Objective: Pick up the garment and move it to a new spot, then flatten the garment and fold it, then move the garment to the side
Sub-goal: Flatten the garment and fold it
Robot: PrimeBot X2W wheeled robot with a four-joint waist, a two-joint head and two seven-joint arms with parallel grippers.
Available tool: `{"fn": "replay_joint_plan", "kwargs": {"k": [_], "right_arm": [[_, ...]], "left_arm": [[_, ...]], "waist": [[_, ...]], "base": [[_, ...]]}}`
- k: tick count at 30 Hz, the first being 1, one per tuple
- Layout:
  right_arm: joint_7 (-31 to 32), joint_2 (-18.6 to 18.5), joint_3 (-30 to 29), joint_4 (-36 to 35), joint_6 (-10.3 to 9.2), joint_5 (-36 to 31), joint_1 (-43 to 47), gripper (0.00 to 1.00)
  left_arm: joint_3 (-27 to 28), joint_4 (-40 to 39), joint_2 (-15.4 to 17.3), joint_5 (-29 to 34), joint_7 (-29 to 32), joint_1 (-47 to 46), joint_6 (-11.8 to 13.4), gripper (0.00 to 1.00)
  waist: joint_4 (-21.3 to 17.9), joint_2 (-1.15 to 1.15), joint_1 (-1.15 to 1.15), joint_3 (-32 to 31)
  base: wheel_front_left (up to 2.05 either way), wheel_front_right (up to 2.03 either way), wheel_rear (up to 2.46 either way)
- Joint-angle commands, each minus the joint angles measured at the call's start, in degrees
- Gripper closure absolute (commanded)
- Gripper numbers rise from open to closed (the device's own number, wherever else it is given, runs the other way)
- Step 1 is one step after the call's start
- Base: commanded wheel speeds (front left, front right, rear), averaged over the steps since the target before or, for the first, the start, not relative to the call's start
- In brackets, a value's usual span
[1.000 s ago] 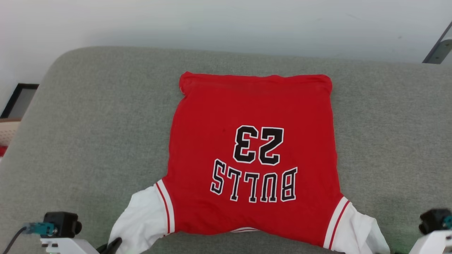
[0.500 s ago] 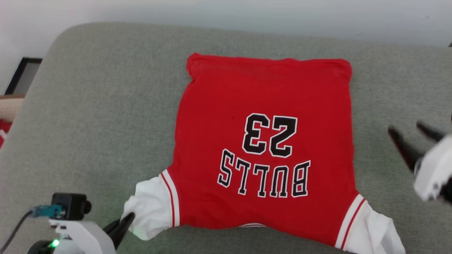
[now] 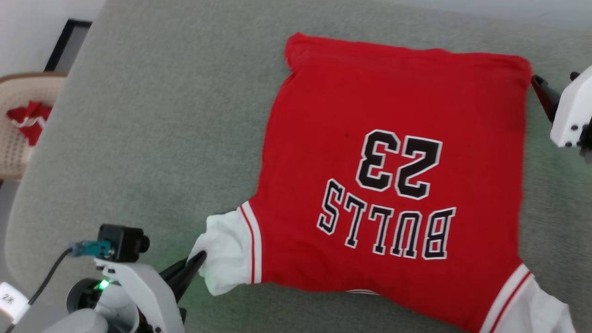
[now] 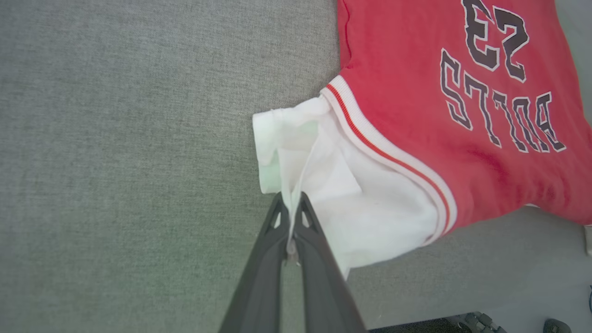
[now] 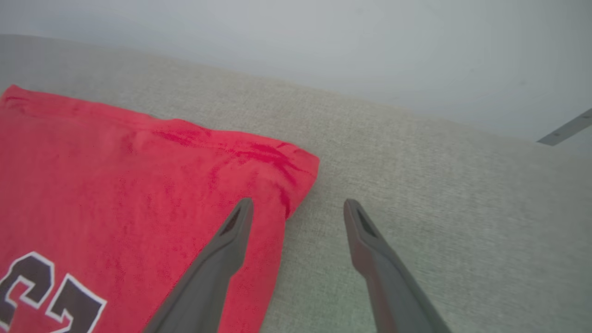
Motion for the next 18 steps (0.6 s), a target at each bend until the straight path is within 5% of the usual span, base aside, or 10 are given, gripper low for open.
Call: {"fn": "replay_joint_plan", "kwargs": {"k": [1,17,18], "right_arm": [[0.20,-0.11,0.06,1.71,-0.09,-0.37,-1.43,0.00],[7.61,-0.59,-9.31,32.75,-0.10,-9.03,-14.61,0.03],[7.95,-0.41,-9.87,34.05,-0.11,-9.88,-14.51,0.78]], "left_arm": [[0.00,0.35,-0.50,0.23,-0.01,-0.80,-0.38,1.00],[-2.28,6.53,-7.19,2.42,1.21,-6.43,-5.84,1.00],[-2.26,6.92,-7.38,2.40,1.18,-6.62,-6.01,1.00]], "waist": [[2.53,0.00,0.00,2.44],[8.48,0.00,0.00,6.01],[8.51,0.00,0.00,6.05]], "base": [[0.00,0.00,0.00],[0.00,0.00,0.00],[0.00,0.00,0.00]]}}
